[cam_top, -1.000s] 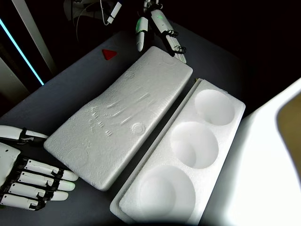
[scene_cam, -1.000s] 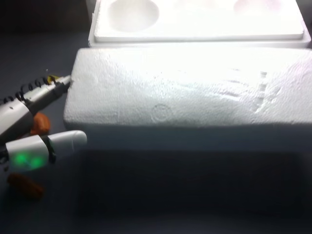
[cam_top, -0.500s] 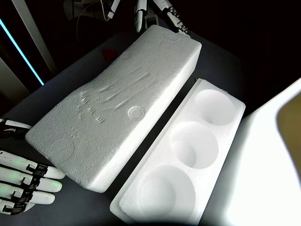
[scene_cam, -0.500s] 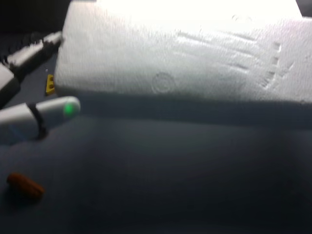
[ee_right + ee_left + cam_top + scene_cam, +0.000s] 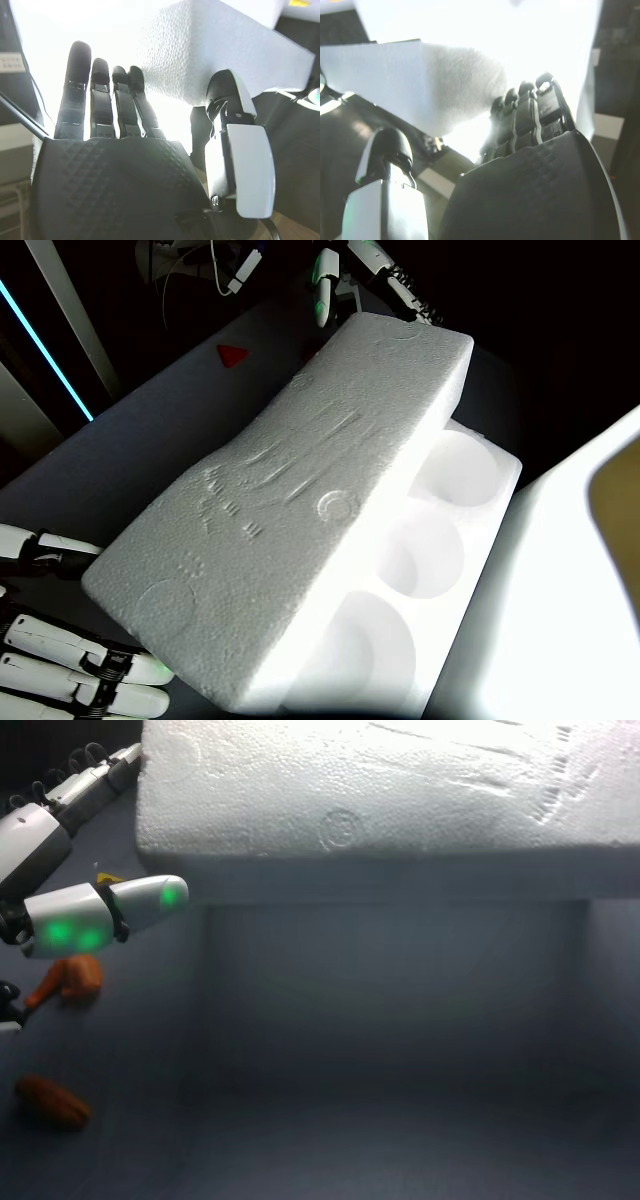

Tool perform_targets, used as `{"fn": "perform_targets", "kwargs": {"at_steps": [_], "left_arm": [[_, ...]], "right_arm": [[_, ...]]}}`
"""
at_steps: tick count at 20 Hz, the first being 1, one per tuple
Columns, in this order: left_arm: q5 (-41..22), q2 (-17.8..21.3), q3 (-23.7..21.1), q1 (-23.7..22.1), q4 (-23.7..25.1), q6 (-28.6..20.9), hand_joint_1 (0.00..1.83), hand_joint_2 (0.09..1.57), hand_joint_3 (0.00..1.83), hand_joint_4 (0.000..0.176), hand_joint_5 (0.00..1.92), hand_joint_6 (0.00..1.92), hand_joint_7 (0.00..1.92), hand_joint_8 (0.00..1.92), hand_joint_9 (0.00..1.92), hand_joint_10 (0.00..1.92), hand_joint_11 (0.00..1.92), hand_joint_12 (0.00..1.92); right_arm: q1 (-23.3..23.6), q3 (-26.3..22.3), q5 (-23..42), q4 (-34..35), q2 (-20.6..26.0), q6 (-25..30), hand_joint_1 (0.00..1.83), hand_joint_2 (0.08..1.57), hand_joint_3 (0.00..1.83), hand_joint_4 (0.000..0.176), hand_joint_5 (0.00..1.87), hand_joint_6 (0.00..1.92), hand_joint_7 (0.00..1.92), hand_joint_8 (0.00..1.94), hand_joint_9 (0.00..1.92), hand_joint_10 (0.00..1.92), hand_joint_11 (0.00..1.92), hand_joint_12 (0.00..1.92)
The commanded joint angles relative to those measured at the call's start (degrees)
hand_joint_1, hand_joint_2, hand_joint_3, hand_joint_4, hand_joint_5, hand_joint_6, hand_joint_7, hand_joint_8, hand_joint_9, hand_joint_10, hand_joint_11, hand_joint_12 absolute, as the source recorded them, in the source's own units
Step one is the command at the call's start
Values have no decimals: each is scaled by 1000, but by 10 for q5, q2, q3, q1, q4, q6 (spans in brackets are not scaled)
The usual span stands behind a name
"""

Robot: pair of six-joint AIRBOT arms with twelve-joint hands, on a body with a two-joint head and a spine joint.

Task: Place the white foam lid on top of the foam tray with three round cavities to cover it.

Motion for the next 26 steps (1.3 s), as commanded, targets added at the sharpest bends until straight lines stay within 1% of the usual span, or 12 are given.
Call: {"fn": "perform_targets", "kwargs": {"at_steps": [1, 4, 5, 7, 8, 13, 16, 20, 22, 24, 25, 26], "left_arm": [[-65, -8, -2, -12, 58, -5, 473, 1083, 9, 0, 136, 17, 0, 0, 0, 0, 1, 572], [-41, -18, 21, -38, 59, -5, 467, 1075, 2, 0, 135, 5, 0, 0, 0, 0, 0, 471], [-28, -23, 31, -50, 61, -5, 474, 1080, 1, 0, 134, 2, 0, 0, 0, 0, 0, 354], [-6, -32, 50, -69, 63, -6, 467, 1097, 2, 0, 118, 16, 0, 0, 0, 0, 0, 47], [2, -38, 59, -79, 65, -7, 463, 1102, 3, 0, 118, 19, 0, 0, 0, 0, 0, 9], [53, -66, 101, -115, 67, -7, 425, 1122, 9, 0, 100, 6, 0, 0, 0, 0, 12, 11], [85, -83, 125, -133, 67, -5, 402, 1116, 4, 18, 90, 1, 0, 0, 0, 0, 6, 4], [93, -91, 137, -158, 77, -8, 428, 1118, 3, 3, 76, 0, 0, 0, 0, 0, 0, 0], [85, -81, 128, -161, 83, -9, 436, 1126, 6, 8, 80, 2, 0, 0, 0, 0, 5, 2], [90, -79, 129, -168, 84, -10, 417, 1132, 7, 28, 81, 2, 0, 0, 0, 0, 60, 32], [89, -78, 126, -171, 90, -12, 421, 1144, 0, 34, 80, 19, 0, 0, 0, 0, 11, 307], [85, -77, 123, -173, 94, -14, 449, 1134, 0, 33, 89, 13, 0, 0, 0, 0, 1, 460]], "right_arm": [[12, 0, 53, -54, -2, 6, 478, 1187, 0, 0, 0, 554, 197, 68, 0, 844, 0, 1811], [44, 22, 16, -55, -14, -2, 487, 1222, 6, 0, 0, 497, 195, 63, 0, 767, 0, 1631], [56, 31, 2, -55, -19, -5, 490, 1219, 3, 0, 0, 608, 206, 70, 0, 820, 0, 1658], [70, 44, -14, -55, -27, -7, 514, 1226, 3, 0, 0, 622, 173, 58, 0, 700, 0, 1654], [81, 51, -23, -55, -31, -11, 470, 1229, 2, 0, 0, 694, 210, 81, 0, 780, 0, 1742], [135, 85, -75, -51, -50, -28, 424, 1274, 3, 0, 0, 268, 108, 13, 0, 369, 0, 1545], [157, 107, -100, -51, -64, -28, 388, 1276, 0, 0, 8, 231, 102, 1, 0, 367, 0, 1361], [167, 113, -107, -52, -66, -28, 381, 1260, 0, 0, 3, 44, 106, 7, 0, 451, 0, 1422], [176, 108, -106, -63, -63, -28, 529, 1289, 4, 0, 0, 1, 86, 0, 0, 355, 0, 1260], [180, 107, -109, -65, -59, -28, 517, 1282, 0, 0, 0, 0, 98, 3, 2, 339, 0, 1036], [180, 104, -109, -66, -56, -28, 483, 1284, 1, 0, 0, 0, 93, 0, 1, 324, 0, 984], [182, 99, -107, -71, -51, -28, 473, 1282, 0, 0, 0, 0, 18, 0, 0, 135, 0, 952]]}}
